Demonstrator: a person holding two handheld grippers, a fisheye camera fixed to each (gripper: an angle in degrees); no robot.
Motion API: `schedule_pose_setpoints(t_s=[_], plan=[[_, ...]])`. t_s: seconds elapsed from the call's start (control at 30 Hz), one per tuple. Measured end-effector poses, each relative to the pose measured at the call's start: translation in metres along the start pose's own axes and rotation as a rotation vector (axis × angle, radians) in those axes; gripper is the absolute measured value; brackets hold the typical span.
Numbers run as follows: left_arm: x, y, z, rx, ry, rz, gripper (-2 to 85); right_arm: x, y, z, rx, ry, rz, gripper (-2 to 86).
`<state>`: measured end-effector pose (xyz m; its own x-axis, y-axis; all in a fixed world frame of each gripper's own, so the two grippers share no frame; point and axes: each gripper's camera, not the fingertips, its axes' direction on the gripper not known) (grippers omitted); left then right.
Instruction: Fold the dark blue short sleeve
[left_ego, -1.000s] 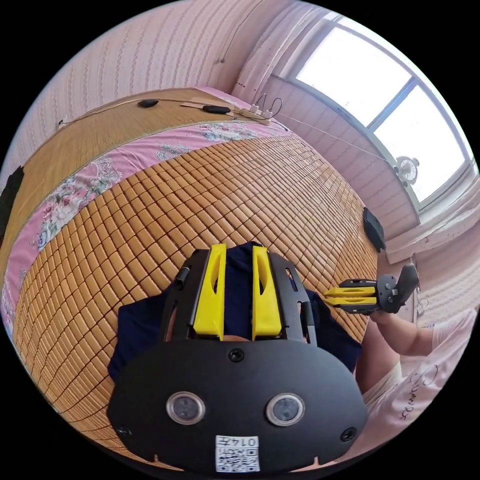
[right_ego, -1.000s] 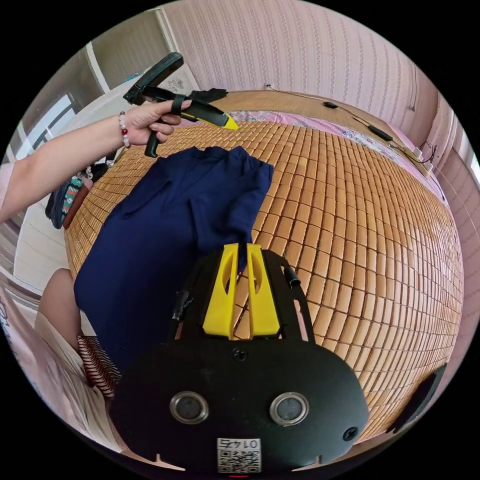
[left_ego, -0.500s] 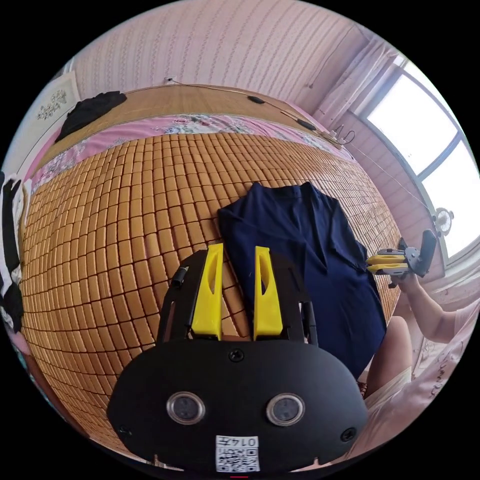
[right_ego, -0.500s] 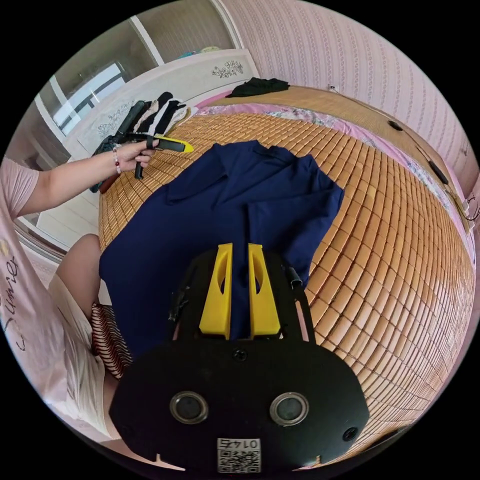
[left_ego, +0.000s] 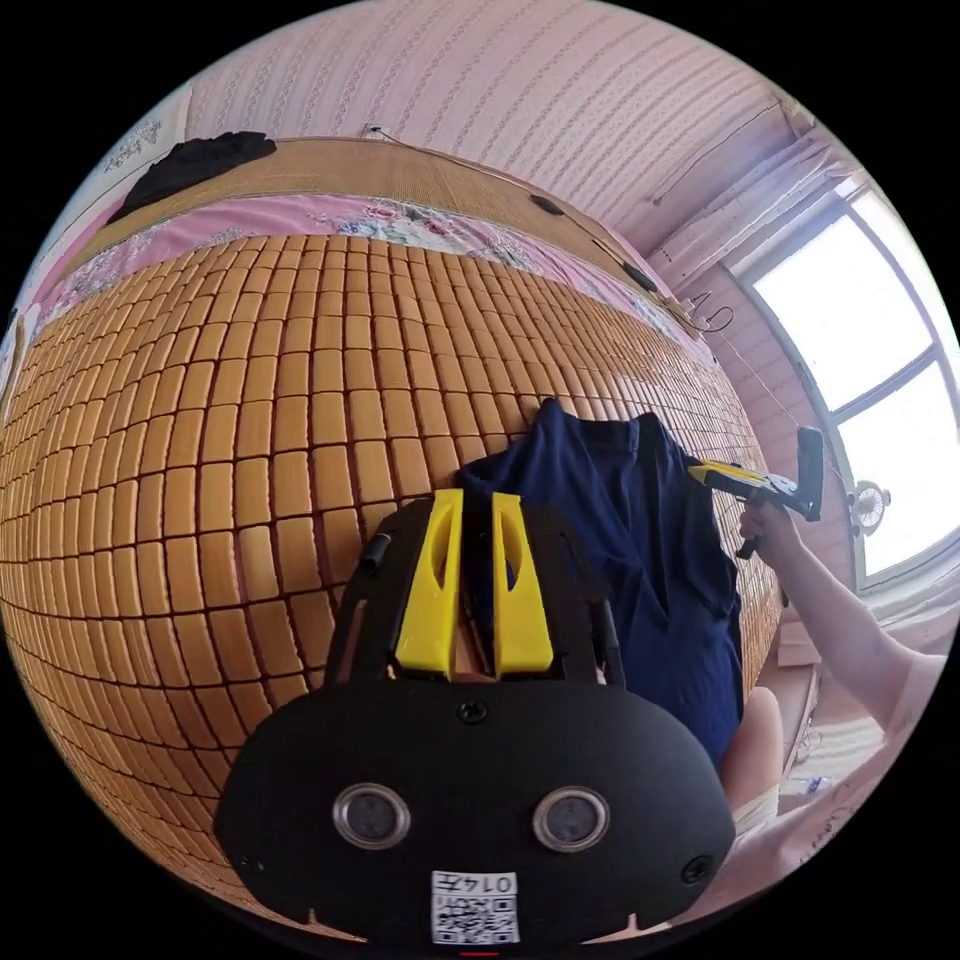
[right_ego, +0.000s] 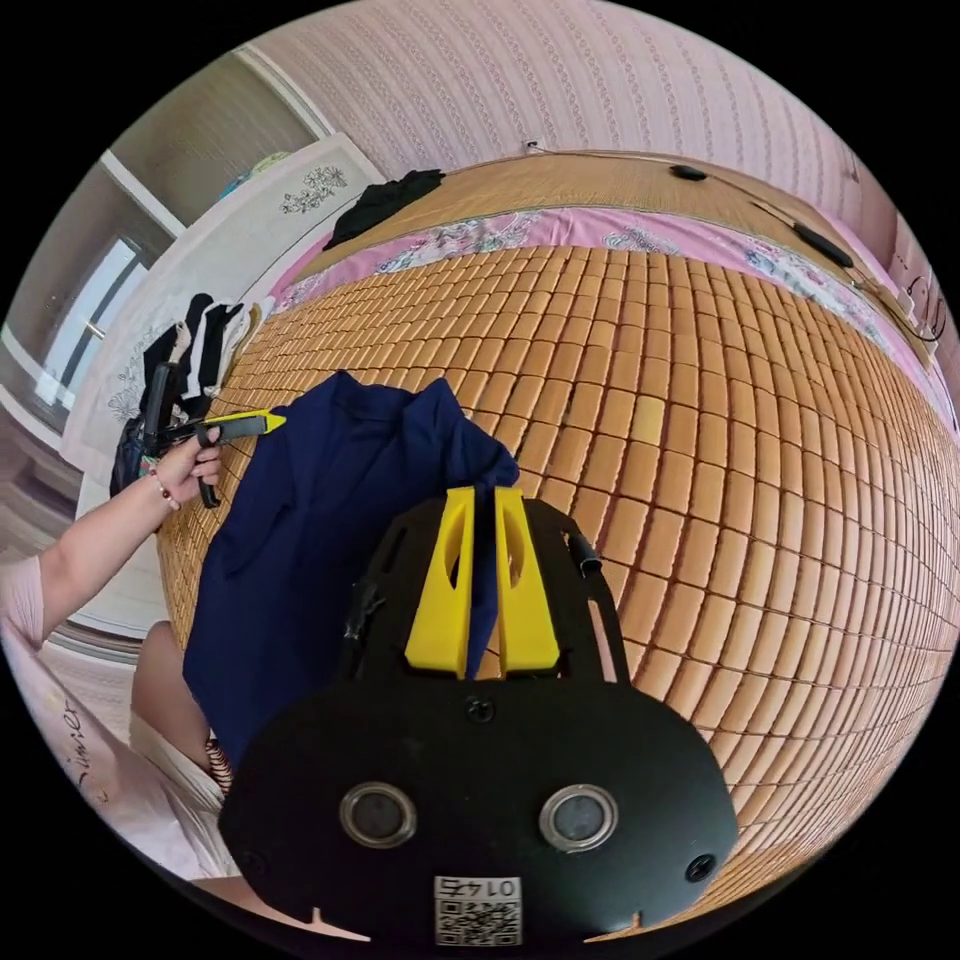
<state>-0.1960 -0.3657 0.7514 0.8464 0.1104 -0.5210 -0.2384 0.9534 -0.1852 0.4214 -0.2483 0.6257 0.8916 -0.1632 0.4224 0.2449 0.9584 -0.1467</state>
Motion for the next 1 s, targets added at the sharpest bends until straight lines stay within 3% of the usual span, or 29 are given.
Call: schedule_pose_setpoints(t_s=[0.1,0.3,0.53,0.83,1.0], plan=[[-0.004,0.0,-0.014,0.006,0.015,-0.006,0.3,0.006,-0.001,-0.02,0.055,0.022,0.012,1.8],[-0.003,0.0,-0.067,0.186,0.085,-0.058,-0.7,0.021,-0.021,-0.074,0.175,0.039,0.057,0.9],[0.04,0.014,-0.136,0.264,0.114,0.083,-0.7,-0.008,-0.015,-0.127,0.224,-0.028,-0.032,0.8],[0.109,0.184,-0.232,0.218,0.153,0.32,-0.4,-0.054,0.161,-0.208,0.27,-0.282,-0.072,0.8],[0.108,0.305,-0.206,0.114,0.241,0.175,-0.2,-0.065,0.279,-0.153,0.032,-0.247,0.072,1.0]])
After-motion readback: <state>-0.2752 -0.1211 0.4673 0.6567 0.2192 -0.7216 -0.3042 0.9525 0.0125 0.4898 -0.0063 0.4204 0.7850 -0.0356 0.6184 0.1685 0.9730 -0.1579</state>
